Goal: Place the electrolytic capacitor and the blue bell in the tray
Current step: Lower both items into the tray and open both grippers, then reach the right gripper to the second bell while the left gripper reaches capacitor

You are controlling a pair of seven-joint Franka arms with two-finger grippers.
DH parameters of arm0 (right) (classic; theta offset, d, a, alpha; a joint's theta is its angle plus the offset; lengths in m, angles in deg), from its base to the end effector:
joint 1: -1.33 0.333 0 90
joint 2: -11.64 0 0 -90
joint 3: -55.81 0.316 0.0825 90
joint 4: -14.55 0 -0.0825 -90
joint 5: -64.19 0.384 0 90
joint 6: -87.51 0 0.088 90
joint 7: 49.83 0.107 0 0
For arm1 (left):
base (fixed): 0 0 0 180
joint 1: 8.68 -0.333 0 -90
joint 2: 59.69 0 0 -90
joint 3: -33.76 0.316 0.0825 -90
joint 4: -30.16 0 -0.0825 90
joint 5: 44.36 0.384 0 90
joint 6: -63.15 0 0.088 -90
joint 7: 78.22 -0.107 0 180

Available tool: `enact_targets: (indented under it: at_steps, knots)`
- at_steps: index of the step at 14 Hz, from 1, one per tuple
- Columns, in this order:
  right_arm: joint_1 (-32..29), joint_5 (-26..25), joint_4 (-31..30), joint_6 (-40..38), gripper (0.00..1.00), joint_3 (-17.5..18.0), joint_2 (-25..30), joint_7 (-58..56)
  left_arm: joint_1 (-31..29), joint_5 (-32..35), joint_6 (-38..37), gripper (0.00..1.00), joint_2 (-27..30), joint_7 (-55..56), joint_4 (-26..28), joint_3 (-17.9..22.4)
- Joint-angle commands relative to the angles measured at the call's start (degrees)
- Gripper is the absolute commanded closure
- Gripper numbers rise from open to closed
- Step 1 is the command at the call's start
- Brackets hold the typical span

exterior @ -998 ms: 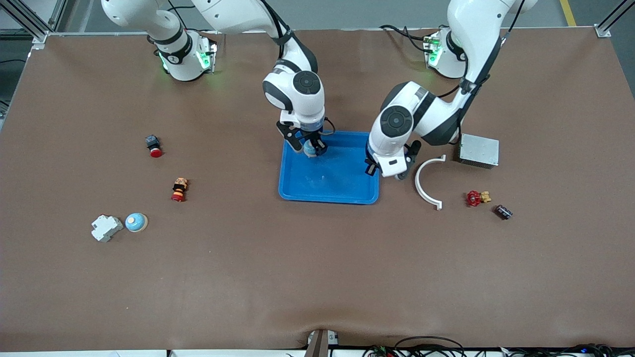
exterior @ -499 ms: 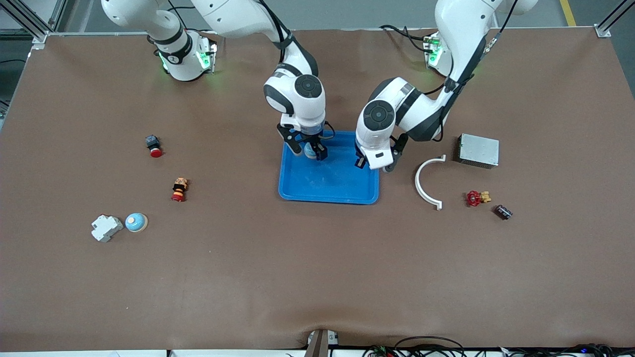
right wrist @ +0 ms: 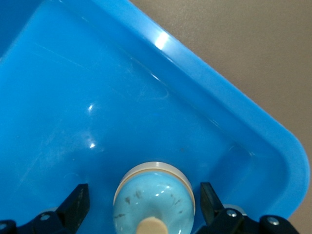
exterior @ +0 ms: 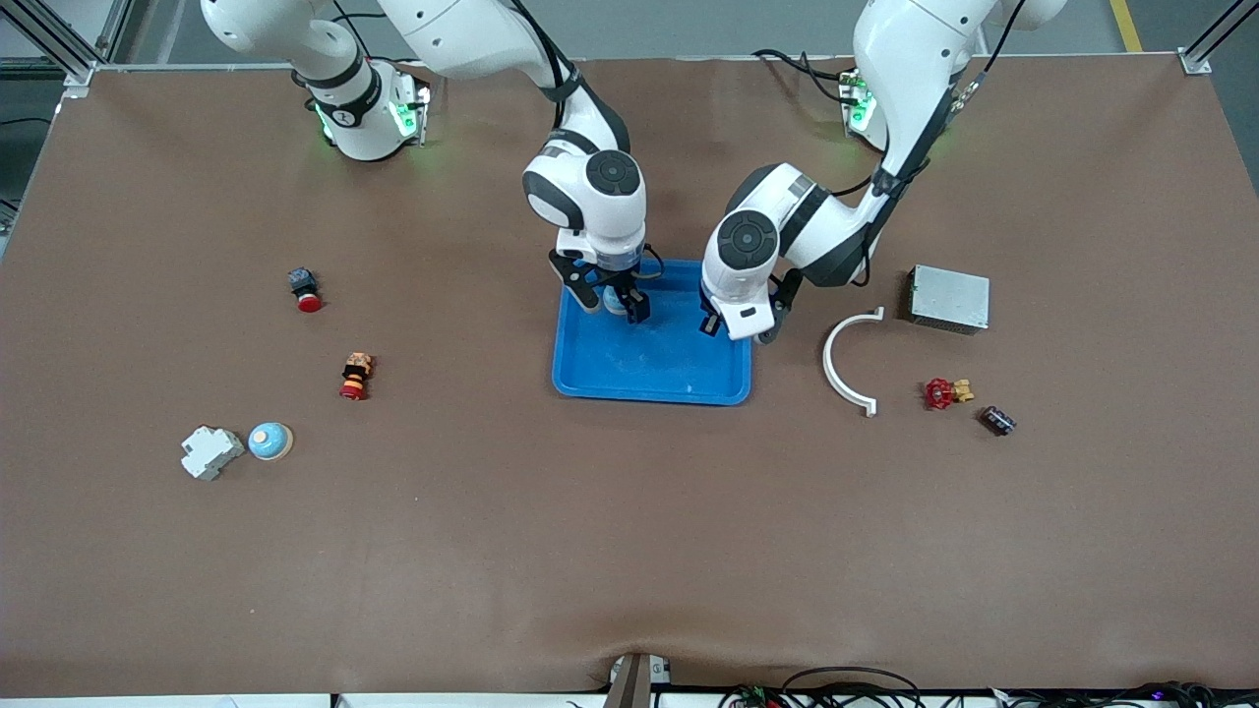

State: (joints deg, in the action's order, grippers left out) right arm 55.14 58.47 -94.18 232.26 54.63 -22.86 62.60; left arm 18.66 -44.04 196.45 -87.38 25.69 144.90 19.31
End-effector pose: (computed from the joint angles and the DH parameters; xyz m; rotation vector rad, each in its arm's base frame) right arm 0.3834 0.5046 0.1839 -2.7704 1.4408 -0.1142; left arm 0.4422 -0.3924 0.2094 -2.5826 -1.5824 0.2304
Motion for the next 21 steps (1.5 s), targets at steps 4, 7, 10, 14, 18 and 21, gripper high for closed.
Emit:
enact_targets:
  at_steps: [4,7,10,14,18,21]
  knots:
    - [0.2,-1.2,5.3,-13.0,0.0,-0.1,0.6,-5.4,2.4,-0.8,2.2,1.0,-2.1,1.1,-0.3,0.0]
    - [-1.3,-0.7,5.5,-18.5,0.0,-0.1,2.7,-12.9,2.5,-0.8,2.1,1.0,-2.3,1.1,-0.2,0.0]
    - [-5.1,-0.7,5.0,-24.1,0.0,-0.1,6.4,-23.0,2.3,-0.8,1.5,0.79,-2.5,0.5,-0.4,0.0]
    - [-14.1,-0.9,2.3,-28.4,0.0,-0.2,12.2,-39.9,2.0,-0.8,1.4,0.01,-2.5,0.7,-0.5,0.0]
    - [-24.3,-1.1,-0.4,-28.5,0.0,-0.3,17.8,-58.7,1.8,-0.3,1.3,0.0,-2.0,1.0,-2.4,0.1]
    - [-32.2,-1.2,-0.5,-28.7,0.0,-0.3,19.4,-72.8,1.0,-0.1,-4.4,0.0,-0.4,0.7,-6.2,0.6]
